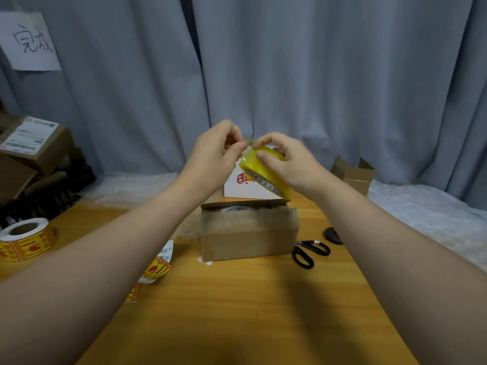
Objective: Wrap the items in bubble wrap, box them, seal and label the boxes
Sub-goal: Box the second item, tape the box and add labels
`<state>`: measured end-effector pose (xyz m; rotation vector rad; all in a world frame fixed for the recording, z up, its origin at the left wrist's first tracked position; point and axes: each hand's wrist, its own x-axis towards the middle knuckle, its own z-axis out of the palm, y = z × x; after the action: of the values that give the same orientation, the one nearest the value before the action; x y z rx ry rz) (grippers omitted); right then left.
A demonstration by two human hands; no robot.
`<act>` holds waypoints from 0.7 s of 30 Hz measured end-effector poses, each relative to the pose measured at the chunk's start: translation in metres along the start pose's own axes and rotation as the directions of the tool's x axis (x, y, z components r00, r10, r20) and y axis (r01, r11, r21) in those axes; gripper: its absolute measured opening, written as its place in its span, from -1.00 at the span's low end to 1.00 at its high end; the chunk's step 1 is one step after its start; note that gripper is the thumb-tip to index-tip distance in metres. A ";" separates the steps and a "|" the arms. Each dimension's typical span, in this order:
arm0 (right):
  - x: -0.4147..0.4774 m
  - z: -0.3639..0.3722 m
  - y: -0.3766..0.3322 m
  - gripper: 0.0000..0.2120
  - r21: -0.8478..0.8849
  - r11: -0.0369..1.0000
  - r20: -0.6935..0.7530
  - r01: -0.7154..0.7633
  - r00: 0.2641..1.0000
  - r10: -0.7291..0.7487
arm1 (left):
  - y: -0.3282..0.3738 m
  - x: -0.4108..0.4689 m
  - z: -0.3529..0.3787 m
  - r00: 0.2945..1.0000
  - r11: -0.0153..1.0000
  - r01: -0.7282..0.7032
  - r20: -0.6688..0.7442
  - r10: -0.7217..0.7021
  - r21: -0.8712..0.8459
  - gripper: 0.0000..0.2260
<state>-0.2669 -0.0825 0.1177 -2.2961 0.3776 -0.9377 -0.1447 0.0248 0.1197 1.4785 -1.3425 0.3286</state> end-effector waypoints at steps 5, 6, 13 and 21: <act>0.001 -0.002 0.010 -0.90 -0.218 0.969 -0.214 -0.118 0.974 0.070 | -0.041 -0.022 -0.004 0.918 0.968 0.206 0.314 -0.242 0.144 -0.44; -0.001 -0.005 0.010 -0.89 -0.199 0.968 -0.258 -0.155 0.961 0.100 | -0.055 -0.030 -0.004 0.832 0.940 0.219 0.453 -0.320 0.262 -0.20; -0.013 -0.005 0.016 -0.87 -0.197 0.951 -0.275 -0.239 0.944 0.180 | -0.105 -0.048 0.010 0.597 0.896 0.202 0.675 -0.434 0.396 -0.21; -0.015 -0.005 0.022 -0.84 -0.149 0.943 -0.326 -0.297 0.915 0.237 | -0.094 -0.040 0.018 0.478 0.818 -0.028 0.727 -0.494 0.574 -0.03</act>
<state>-0.2818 -0.0942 0.0984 -2.1933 0.9312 -1.1543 -0.0865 0.0136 0.0349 2.4778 -1.8552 -0.3661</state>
